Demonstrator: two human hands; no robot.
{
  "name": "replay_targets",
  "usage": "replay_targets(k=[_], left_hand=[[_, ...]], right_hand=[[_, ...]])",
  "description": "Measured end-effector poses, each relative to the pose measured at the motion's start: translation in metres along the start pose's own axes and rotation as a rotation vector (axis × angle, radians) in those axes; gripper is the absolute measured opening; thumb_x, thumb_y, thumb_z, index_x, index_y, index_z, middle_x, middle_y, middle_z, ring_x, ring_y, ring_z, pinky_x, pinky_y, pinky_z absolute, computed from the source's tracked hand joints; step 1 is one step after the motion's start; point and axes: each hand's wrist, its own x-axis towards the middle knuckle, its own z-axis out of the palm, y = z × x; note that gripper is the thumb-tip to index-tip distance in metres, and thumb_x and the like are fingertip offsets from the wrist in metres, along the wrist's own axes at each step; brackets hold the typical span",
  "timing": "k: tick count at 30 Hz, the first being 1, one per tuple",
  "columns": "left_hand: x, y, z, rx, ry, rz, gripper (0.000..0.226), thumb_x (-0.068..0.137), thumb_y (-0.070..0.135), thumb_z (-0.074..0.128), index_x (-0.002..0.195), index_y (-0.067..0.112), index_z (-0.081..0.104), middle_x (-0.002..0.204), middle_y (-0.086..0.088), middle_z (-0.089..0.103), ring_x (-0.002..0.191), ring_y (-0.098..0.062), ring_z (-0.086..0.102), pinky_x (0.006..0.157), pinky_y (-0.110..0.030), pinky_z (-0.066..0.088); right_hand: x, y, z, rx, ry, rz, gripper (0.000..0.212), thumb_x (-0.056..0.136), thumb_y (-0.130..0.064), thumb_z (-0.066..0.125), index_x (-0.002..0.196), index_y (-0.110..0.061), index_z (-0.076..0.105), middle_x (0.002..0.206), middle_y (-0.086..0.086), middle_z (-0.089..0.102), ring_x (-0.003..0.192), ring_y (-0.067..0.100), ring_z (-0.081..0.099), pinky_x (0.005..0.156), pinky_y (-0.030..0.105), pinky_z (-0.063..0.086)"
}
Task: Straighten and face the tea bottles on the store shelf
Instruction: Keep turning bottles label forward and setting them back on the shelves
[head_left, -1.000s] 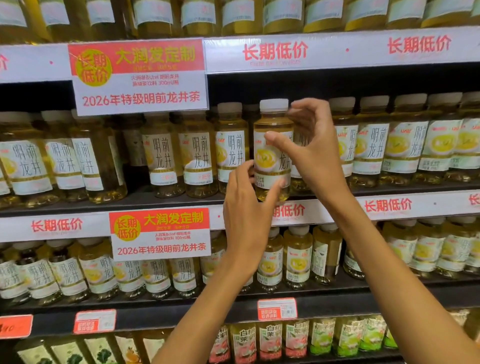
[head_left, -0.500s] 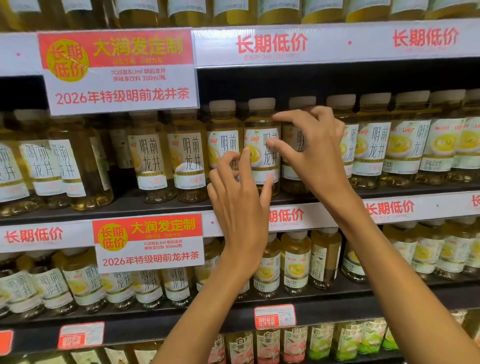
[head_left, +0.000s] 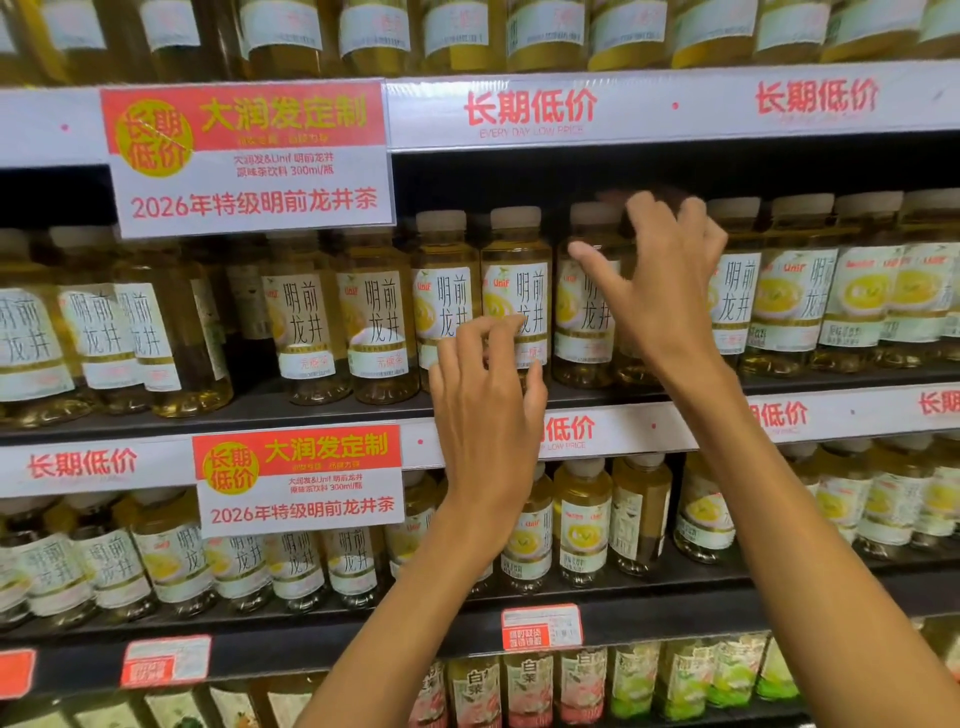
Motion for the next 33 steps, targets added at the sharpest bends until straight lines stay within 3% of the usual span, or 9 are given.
replay_targets(k=[5,9,13,15,20,23,27,30,33], left_hand=[[-0.006,0.007,-0.004,-0.173,-0.121,0.014,0.034,0.089,0.011,0.063,0.122,0.01,0.057,0.113,-0.006,0.06,0.108,-0.02,0.052,0.096,-0.032,0.039],[-0.011,0.012,-0.005,-0.317,-0.182,0.005,0.044,0.087,0.012,0.066,0.128,0.009,0.052,0.12,-0.005,0.055,0.111,-0.013,0.05,0.098,-0.033,0.044],[-0.014,0.014,-0.006,-0.396,-0.276,-0.049,0.065,0.086,0.019,0.069,0.142,0.014,0.037,0.137,0.0,0.044,0.119,0.003,0.037,0.1,-0.004,0.028],[-0.016,0.013,-0.007,-0.492,-0.312,-0.079,0.072,0.084,0.022,0.071,0.145,0.014,0.033,0.142,0.0,0.041,0.126,0.0,0.037,0.1,-0.001,0.027],[-0.022,0.018,-0.023,-0.717,-0.393,-0.182,0.08,0.078,0.03,0.077,0.144,0.021,0.033,0.139,0.006,0.047,0.125,-0.002,0.046,0.098,-0.014,0.043],[-0.026,0.019,-0.037,-0.827,-0.552,-0.291,0.063,0.077,0.029,0.078,0.131,0.03,0.046,0.12,0.014,0.063,0.107,0.003,0.06,0.084,-0.015,0.052],[-0.038,0.017,-0.049,-0.994,-0.76,-0.406,0.038,0.078,0.028,0.077,0.106,0.039,0.053,0.095,0.024,0.071,0.09,0.007,0.066,0.067,-0.008,0.05],[-0.05,0.015,-0.056,-1.096,-0.873,-0.475,0.05,0.07,0.038,0.077,0.115,0.035,0.055,0.109,0.013,0.071,0.102,-0.004,0.066,0.083,-0.021,0.054],[-0.06,0.013,-0.061,-1.165,-0.929,-0.531,0.058,0.063,0.047,0.073,0.117,0.033,0.057,0.114,0.006,0.071,0.11,-0.012,0.065,0.1,-0.038,0.048]], right_hand=[[-0.012,0.001,-0.014,0.336,-0.003,-0.133,0.048,0.085,-0.025,0.069,0.125,-0.006,0.05,0.125,0.008,0.048,0.119,0.016,0.044,0.099,0.027,0.039],[-0.028,0.0,-0.023,0.638,-0.161,0.013,0.061,0.087,-0.021,0.07,0.137,-0.014,0.037,0.131,-0.011,0.041,0.121,-0.002,0.045,0.098,0.014,0.041],[-0.033,-0.001,-0.033,0.741,-0.174,0.052,0.058,0.088,-0.015,0.068,0.138,-0.008,0.04,0.129,-0.006,0.049,0.12,0.003,0.05,0.097,0.02,0.045],[-0.037,-0.005,-0.04,0.795,-0.122,0.059,0.054,0.088,-0.013,0.068,0.136,-0.009,0.042,0.126,-0.008,0.051,0.117,0.0,0.052,0.093,0.017,0.046],[-0.048,-0.02,-0.065,1.0,-0.145,0.13,0.044,0.087,-0.021,0.064,0.128,-0.012,0.049,0.118,-0.007,0.062,0.11,0.004,0.061,0.086,0.018,0.049],[-0.054,-0.032,-0.073,1.052,-0.183,0.188,0.042,0.084,-0.029,0.063,0.122,-0.016,0.053,0.11,-0.01,0.067,0.105,0.005,0.064,0.083,0.02,0.052],[-0.061,-0.04,-0.072,1.001,-0.337,0.251,0.032,0.088,-0.037,0.057,0.116,-0.021,0.057,0.101,-0.015,0.07,0.099,0.001,0.065,0.079,0.017,0.052],[-0.065,-0.035,-0.072,1.105,-0.496,0.41,0.047,0.095,-0.049,0.04,0.123,-0.015,0.057,0.113,0.0,0.07,0.109,0.014,0.065,0.09,0.029,0.054],[-0.075,-0.031,-0.072,1.186,-0.568,0.524,0.044,0.101,-0.037,0.036,0.132,-0.009,0.052,0.124,0.014,0.064,0.117,0.027,0.06,0.101,0.045,0.048]])
